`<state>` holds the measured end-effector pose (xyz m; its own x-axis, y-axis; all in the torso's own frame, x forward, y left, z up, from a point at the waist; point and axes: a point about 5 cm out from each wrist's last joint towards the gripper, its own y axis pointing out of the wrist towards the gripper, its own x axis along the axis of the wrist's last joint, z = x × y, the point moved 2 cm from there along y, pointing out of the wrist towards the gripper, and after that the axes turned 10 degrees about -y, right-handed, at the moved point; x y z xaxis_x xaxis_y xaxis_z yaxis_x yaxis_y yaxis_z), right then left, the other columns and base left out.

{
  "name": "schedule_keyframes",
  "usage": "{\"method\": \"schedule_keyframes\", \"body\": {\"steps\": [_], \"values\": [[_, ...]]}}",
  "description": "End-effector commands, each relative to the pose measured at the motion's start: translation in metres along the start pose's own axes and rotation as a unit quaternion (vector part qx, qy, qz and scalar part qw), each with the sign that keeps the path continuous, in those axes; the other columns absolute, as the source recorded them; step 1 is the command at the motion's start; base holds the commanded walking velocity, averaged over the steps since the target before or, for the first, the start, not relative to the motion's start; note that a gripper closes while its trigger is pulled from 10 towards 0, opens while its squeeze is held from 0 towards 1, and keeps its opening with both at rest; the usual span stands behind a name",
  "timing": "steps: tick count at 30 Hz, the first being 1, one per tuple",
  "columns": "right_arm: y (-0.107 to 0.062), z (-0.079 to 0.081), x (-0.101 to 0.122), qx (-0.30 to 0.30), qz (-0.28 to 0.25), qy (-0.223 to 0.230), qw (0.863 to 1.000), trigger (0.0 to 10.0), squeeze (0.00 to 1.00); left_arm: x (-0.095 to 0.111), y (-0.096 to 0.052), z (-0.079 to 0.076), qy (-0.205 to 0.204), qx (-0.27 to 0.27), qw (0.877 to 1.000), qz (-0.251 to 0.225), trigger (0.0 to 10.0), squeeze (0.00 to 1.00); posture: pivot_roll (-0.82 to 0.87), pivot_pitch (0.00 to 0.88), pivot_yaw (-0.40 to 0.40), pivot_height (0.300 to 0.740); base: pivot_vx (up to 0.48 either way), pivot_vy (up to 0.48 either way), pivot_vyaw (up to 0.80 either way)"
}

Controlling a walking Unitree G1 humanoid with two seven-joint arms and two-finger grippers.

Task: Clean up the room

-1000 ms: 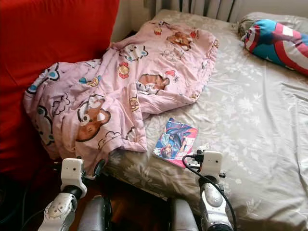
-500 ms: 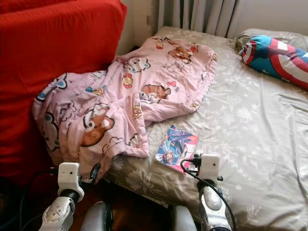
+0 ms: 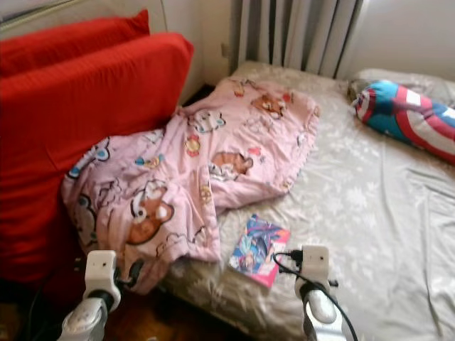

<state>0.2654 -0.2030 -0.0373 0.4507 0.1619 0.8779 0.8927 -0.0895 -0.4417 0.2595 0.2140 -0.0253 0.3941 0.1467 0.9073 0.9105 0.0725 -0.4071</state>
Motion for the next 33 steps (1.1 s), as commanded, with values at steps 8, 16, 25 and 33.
{"method": "schedule_keyframes", "body": {"steps": [8,16,25,33], "values": [[-0.019,-0.006,-0.054,0.005,0.141,-0.014,0.990,10.0,0.00,-0.035,0.000,0.004,-0.002,0.024,0.994,0.110,10.0,0.00,-0.06,0.015,-0.037,0.740,0.000,0.000,0.00],[-0.030,-0.004,-0.072,-0.015,0.179,0.023,0.983,10.0,0.00,-0.058,-0.010,0.007,-0.005,0.031,0.986,0.165,10.0,0.00,-0.06,0.034,-0.032,0.740,0.000,0.000,0.00],[-0.037,0.019,-0.082,0.023,0.200,0.020,0.979,10.0,0.00,-0.072,-0.020,0.016,-0.020,0.067,0.979,0.192,10.0,0.00,-0.04,0.039,-0.037,0.740,0.000,0.000,0.00],[-0.043,0.016,-0.091,0.034,0.214,0.003,0.976,10.0,0.00,-0.075,-0.020,0.010,-0.006,0.052,0.978,0.202,10.0,0.00,-0.06,0.039,-0.032,0.740,0.000,0.000,0.00]]}}
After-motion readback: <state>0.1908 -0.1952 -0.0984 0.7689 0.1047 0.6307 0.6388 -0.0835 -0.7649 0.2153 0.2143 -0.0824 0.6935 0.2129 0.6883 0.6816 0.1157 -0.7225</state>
